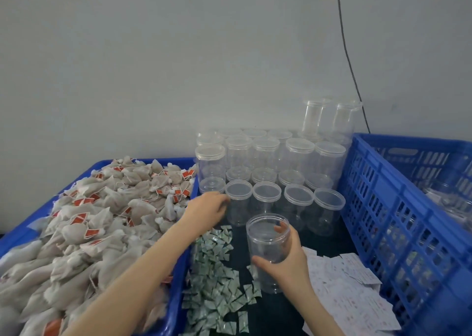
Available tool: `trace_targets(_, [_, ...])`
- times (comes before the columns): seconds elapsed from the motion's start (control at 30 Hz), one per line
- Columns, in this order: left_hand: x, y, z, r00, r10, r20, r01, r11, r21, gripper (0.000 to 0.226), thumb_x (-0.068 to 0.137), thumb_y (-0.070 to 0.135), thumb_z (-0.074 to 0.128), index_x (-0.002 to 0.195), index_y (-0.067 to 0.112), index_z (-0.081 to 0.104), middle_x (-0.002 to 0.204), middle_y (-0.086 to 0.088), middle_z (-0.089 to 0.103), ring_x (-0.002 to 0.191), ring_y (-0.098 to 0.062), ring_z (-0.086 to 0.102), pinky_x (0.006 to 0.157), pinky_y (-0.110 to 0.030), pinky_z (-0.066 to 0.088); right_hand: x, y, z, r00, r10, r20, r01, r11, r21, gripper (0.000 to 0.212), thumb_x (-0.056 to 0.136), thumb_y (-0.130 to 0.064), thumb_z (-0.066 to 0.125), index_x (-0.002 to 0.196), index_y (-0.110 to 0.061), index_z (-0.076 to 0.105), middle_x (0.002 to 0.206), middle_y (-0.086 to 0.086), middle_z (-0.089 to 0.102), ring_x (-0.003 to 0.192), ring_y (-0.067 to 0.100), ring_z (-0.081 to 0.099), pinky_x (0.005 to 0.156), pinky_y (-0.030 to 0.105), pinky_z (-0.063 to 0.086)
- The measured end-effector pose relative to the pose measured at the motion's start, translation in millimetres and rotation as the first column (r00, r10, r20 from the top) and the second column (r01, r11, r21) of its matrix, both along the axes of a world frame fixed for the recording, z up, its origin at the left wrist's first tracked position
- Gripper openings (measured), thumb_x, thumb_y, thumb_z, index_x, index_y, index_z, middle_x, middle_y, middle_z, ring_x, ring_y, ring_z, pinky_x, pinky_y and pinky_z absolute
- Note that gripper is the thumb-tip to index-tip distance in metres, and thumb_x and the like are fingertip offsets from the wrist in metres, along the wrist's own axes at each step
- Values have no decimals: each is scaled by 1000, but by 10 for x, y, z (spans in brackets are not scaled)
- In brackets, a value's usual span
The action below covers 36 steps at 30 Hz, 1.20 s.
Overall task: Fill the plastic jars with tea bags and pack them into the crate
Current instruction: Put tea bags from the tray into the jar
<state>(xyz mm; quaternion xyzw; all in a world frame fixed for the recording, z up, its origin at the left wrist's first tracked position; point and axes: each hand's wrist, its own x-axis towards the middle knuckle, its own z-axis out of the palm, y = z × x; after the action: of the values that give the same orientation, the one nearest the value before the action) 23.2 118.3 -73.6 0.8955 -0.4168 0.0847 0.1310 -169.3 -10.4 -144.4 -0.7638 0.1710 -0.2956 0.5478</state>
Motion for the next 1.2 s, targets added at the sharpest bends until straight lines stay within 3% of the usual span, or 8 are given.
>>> trace_targets(0.13, [243,467,17,942,330,-65,-336,924,-182,18,96,21,44,102,21,62,93,1,66,76,-13,60,66,-31,51,187,263,94,994,112,7,-112,994,17,94,56,-22,95,133,-36,43,125,-18,57,115,-5,54,94,11,44])
trace_targets(0.37, [430,825,-397,884,425,-196,-357,882,307,28,96,14,42,121,17,56,115,-8,65,95,-20,62,80,-31,49,418,573,208,978,205,49,-206,978,21,85,61,-24,93,124,-46,41,120,-26,58,114,-11,53,88,6,43])
trace_targets(0.53, [475,770,-514,876,481,-28,-446,832,329,97,83,5,60,150,8,-10,109,-10,66,92,-25,65,91,-43,51,503,689,186,970,240,32,-241,970,33,92,62,-23,93,134,-41,38,127,-21,55,118,-6,52,96,14,43])
trace_targets(0.73, [496,730,-512,853,472,224,-521,730,442,52,87,13,61,136,8,43,120,-8,59,112,-25,54,96,-37,44,527,729,134,967,254,-10,-254,967,25,92,62,-21,93,138,-31,40,127,-15,56,121,6,54,104,34,46])
trace_targets(0.87, [515,726,-516,857,472,207,-515,799,310,39,91,22,56,129,13,53,130,-8,52,122,-24,46,98,-36,39,533,743,114,967,253,-17,-252,967,29,91,63,-19,93,138,-28,41,126,-13,57,119,7,55,104,38,48])
trace_targets(1.0, [447,756,-352,849,512,-130,-524,846,-96,20,92,33,54,92,17,66,101,2,56,83,-14,54,71,-27,45,549,736,95,966,256,-20,-255,966,41,88,63,-21,93,134,-33,42,125,-16,57,118,4,55,101,32,48])
trace_targets(1.1, [344,813,-193,850,357,-388,-504,768,-396,15,93,28,55,80,21,59,77,1,61,60,-10,54,57,-24,44,580,729,87,965,262,-23,-261,964,57,88,63,-22,93,132,-36,42,126,-18,57,119,3,54,100,27,46])
trace_targets(1.2, [212,863,1,847,124,-517,-469,632,-617,6,93,26,58,90,22,61,82,3,64,74,-11,60,69,-24,47,616,740,76,962,270,-45,-267,962,62,85,62,-24,93,127,-43,41,125,-18,57,119,1,54,100,26,46])
